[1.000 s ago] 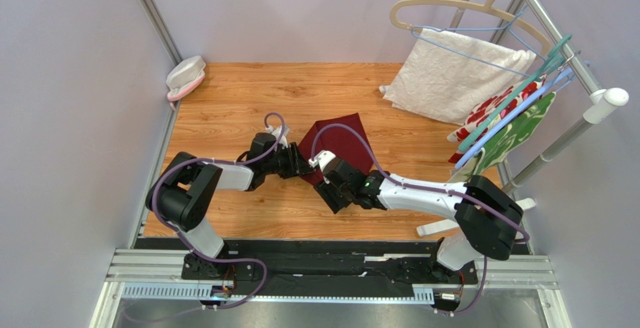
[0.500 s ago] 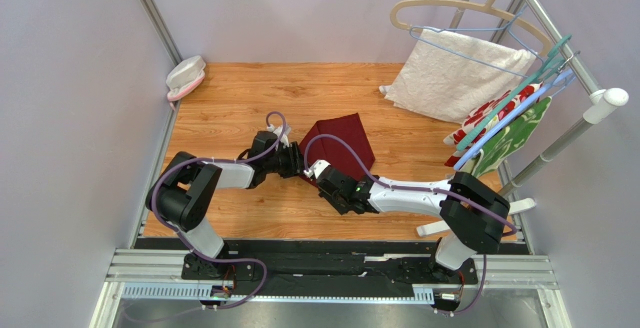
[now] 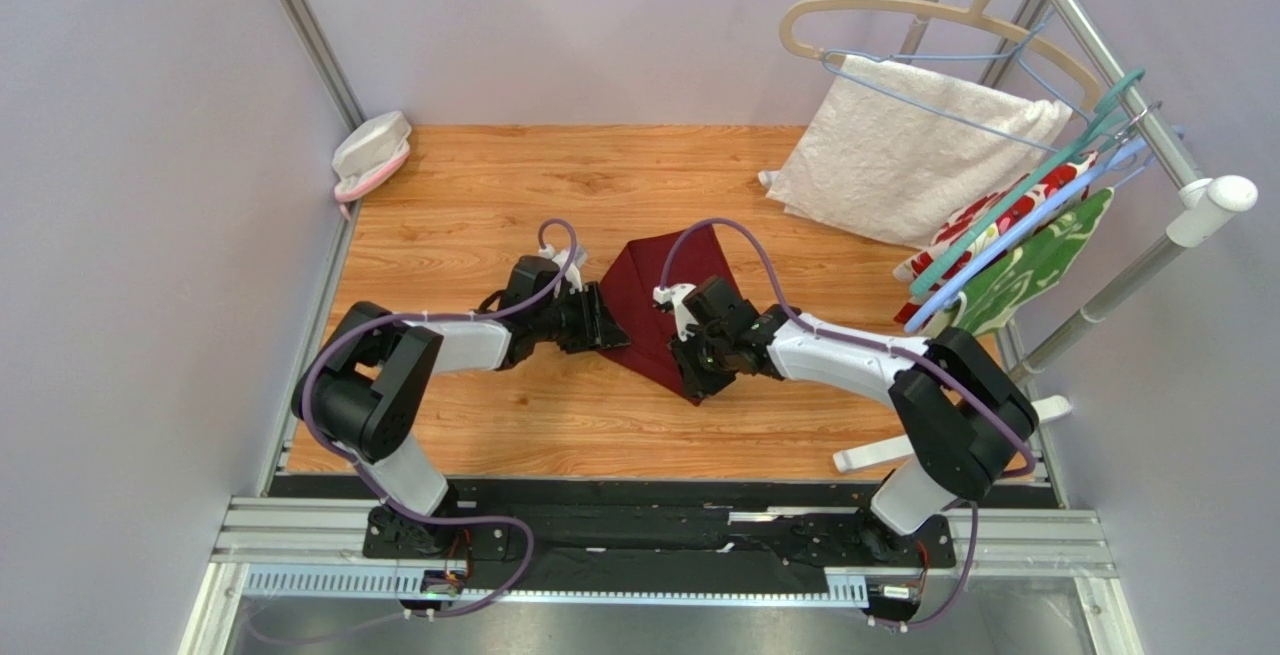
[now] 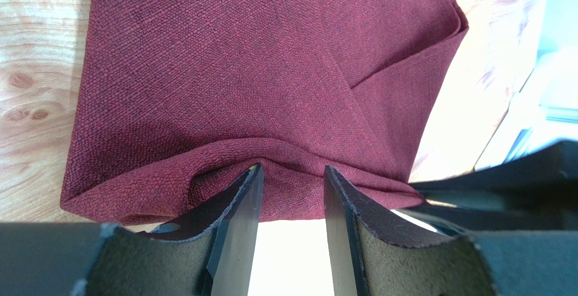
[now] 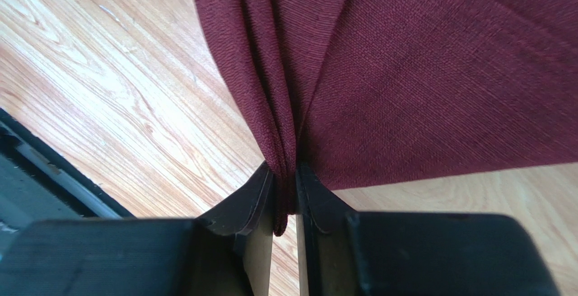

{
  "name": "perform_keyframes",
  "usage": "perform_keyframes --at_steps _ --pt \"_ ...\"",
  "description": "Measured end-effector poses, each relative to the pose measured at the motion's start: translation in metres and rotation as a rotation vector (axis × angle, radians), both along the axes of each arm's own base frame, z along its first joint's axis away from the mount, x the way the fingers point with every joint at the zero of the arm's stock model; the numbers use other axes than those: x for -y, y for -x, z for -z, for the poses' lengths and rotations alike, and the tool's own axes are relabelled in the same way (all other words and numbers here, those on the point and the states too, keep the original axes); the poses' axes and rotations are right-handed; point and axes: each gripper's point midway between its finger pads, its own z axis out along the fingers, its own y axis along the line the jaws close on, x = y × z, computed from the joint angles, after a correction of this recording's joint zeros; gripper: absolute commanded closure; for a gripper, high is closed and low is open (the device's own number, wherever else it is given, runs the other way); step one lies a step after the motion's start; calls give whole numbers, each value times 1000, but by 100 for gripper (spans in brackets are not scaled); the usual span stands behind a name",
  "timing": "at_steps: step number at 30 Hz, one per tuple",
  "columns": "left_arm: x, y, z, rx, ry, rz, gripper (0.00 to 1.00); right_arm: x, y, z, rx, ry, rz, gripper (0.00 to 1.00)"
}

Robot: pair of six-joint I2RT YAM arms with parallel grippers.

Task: Fold the napkin, place the utensils inside, and roll it up
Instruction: Roll the napkin with the utensil

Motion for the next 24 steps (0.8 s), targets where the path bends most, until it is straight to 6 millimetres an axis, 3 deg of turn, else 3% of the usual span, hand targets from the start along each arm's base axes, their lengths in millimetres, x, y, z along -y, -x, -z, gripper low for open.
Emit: perform_keyframes --at_steps 5,9,12,16,21,24 --pt "1 -1 0 -6 -6 7 52 2 -1 10 -94 -38 28 76" --pt "1 -2 0 -11 -10 12 52 3 -2 9 -114 -52 45 56" --pt "1 -3 1 -20 -13 15 52 3 1 4 -118 -58 42 48" --pt "1 -4 1 -38 -8 20 52 0 2 -19 -85 -74 21 43" --pt "0 -3 1 -46 -3 25 52 -30 -14 -72 87 -151 -47 38" --pt "0 -3 1 -50 2 29 52 -42 -22 -82 150 -163 -78 38"
